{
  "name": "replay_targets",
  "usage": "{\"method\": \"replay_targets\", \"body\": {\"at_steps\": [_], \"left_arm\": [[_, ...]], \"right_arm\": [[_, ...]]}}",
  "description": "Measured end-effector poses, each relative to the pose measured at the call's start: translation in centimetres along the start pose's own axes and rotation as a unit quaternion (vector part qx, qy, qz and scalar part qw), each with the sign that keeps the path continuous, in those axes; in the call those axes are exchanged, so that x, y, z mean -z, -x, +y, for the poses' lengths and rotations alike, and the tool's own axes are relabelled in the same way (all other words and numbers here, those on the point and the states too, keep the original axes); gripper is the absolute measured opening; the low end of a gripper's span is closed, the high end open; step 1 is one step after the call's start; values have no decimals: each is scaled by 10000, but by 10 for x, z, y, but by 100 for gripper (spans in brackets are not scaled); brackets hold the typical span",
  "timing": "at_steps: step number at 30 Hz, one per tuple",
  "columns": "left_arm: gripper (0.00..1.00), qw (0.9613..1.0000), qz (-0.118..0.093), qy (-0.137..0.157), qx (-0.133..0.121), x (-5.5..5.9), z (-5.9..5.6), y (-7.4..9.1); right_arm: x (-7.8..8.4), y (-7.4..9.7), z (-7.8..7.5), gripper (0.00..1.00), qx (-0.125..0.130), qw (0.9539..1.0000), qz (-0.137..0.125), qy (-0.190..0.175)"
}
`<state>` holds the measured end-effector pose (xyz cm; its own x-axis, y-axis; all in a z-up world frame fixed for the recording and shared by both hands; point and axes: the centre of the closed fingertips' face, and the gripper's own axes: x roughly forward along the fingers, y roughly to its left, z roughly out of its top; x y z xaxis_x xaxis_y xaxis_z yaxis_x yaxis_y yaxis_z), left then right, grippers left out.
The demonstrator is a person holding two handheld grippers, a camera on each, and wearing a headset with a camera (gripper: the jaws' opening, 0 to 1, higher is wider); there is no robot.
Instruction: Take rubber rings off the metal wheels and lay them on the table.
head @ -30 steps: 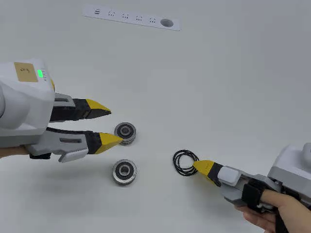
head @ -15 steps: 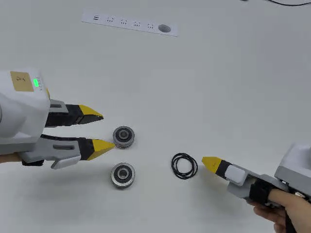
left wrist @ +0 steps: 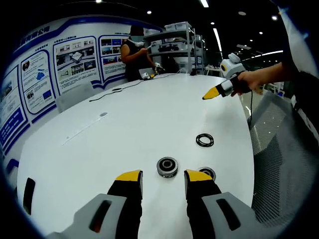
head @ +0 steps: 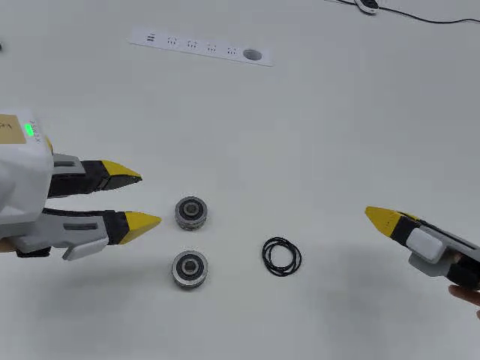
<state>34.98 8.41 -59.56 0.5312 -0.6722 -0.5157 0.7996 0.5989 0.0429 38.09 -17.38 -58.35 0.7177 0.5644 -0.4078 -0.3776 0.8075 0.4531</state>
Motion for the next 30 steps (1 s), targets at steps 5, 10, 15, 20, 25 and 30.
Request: {"method": "replay_targets", "body": {"at_steps": [5, 10, 15, 20, 25, 30], "left_arm": [[39, 10000, 40, -9, 56, 3, -8, 5], [45, 9999, -2, 66, 82, 11, -19, 8], [50, 9999, 17, 110, 130, 21, -32, 12], [59, 9996, 2, 227, 152, 29, -37, 17], [68, 9995, 64, 259, 149, 35, -41, 20], [77, 9995, 61, 294, 111, 38, -43, 22]], "right_arm": [[2, 6, 16, 24, -347, 9975, 99, 609], [11, 10, 36, 34, -632, 9901, 346, 1205], [27, 16, 44, 40, -732, 9799, 670, 1731], [45, 20, 50, 48, -844, 9656, 980, 2256], [54, 18, 47, 60, -710, 9554, 1097, 2649], [60, 17, 54, 64, -864, 9467, 1235, 2847]]}}
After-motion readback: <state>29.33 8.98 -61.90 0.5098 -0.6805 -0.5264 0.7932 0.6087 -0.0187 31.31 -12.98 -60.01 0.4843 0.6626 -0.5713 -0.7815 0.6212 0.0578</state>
